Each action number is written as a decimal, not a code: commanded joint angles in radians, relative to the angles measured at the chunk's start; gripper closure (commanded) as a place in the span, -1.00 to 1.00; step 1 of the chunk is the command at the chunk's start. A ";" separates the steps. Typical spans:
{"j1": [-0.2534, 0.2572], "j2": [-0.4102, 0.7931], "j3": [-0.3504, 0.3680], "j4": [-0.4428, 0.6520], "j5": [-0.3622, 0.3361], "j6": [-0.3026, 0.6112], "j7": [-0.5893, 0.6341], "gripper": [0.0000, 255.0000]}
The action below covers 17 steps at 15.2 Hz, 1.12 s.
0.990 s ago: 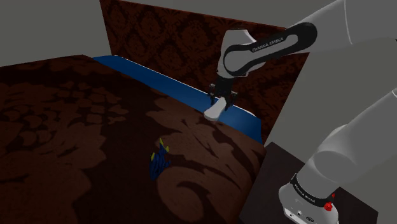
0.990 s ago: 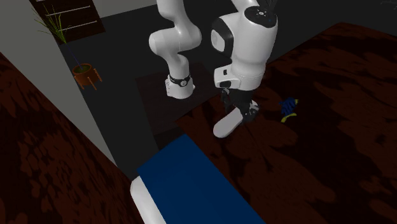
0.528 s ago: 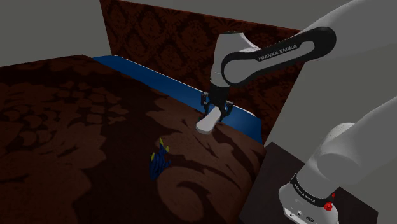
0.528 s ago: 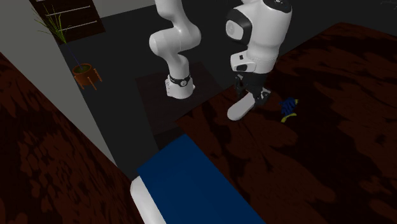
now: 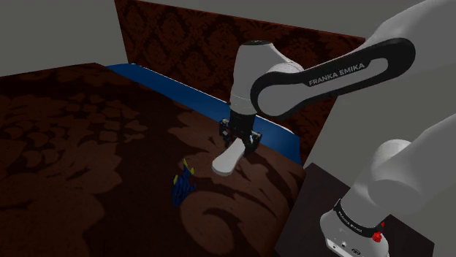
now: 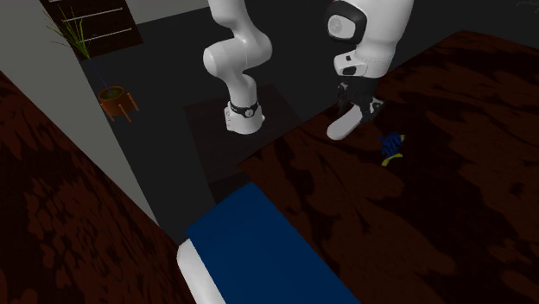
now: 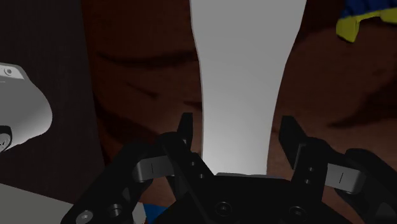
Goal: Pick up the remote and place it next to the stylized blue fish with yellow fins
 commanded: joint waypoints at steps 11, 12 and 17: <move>0.100 0.108 0.228 0.124 -0.001 0.003 0.337 1.00; 0.105 0.125 0.248 0.141 -0.009 0.003 0.369 1.00; 0.132 0.233 0.345 0.244 -0.081 -0.003 0.541 1.00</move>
